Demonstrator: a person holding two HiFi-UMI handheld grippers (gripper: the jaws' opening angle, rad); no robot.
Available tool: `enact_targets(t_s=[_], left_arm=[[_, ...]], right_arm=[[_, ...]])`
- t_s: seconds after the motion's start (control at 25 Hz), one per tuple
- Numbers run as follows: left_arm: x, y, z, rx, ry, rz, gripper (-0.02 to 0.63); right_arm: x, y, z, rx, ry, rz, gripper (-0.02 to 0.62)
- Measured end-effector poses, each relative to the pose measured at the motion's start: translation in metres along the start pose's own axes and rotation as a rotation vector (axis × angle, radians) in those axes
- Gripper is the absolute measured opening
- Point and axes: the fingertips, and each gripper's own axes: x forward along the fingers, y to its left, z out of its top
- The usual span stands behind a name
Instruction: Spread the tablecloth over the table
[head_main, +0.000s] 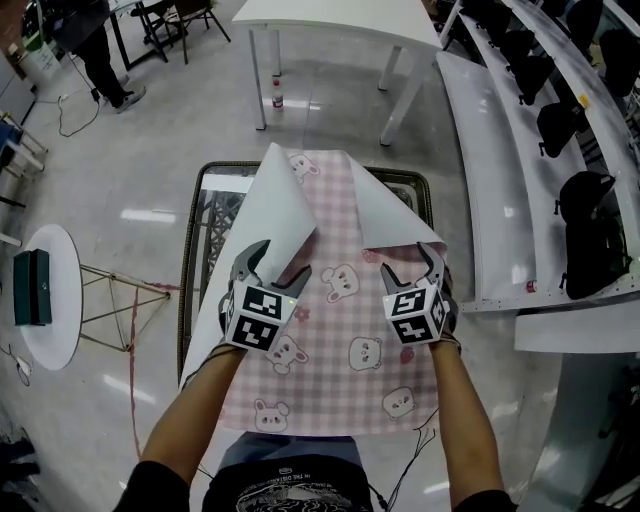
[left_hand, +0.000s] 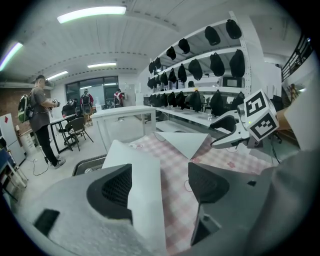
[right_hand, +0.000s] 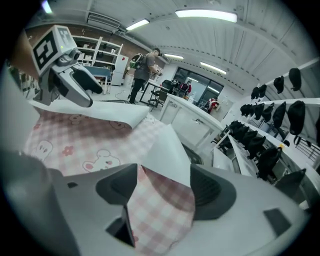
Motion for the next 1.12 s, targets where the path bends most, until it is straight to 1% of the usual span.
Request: enact_targets(t_s=[0.32,0.56,0.68,0.76,0.84,0.88,1.0,1.04,1.12], left_arm=[[0.021,-0.016,0.01,-0.005,0.017,0.004,0.36],[0.037,-0.027,0.006,-0.01,0.057,0.011,0.36],[0.044,-0.029,0.007,-0.005,0.066,0.017,0.36],[0.048,-0.03,0.007,-0.008,0.075,0.018,0.36],[0.051,-0.032,0.007,-0.008,0.081,0.019,0.36],[0.052,-0.033,0.008,-0.007,0.082,0.02,0.36],[0.054,-0.03,0.01,-0.009,0.087,0.029,0.36],[0.054,-0.029,0.01,-0.011,0.089,0.031,0.36],[0.056,-0.028,0.011,-0.01,0.096,0.034,0.36]], right_arm=[[0.026,-0.022,-0.034,-0.078,0.053,0.013,0.325],[0.056,-0.044,-0.052,-0.21,0.081,-0.031,0.313],[0.069,-0.053,-0.057,-0.27,0.094,-0.063,0.288],[0.074,-0.059,-0.056,-0.281,0.087,-0.089,0.241],[0.075,-0.067,-0.053,-0.259,0.063,-0.115,0.175],[0.075,-0.072,-0.05,-0.23,0.046,-0.127,0.143],[0.072,-0.093,-0.042,-0.09,0.001,-0.161,0.034],[0.072,-0.099,-0.04,-0.04,-0.006,-0.16,0.014],[0.073,-0.107,-0.04,0.035,-0.005,-0.145,0.011]])
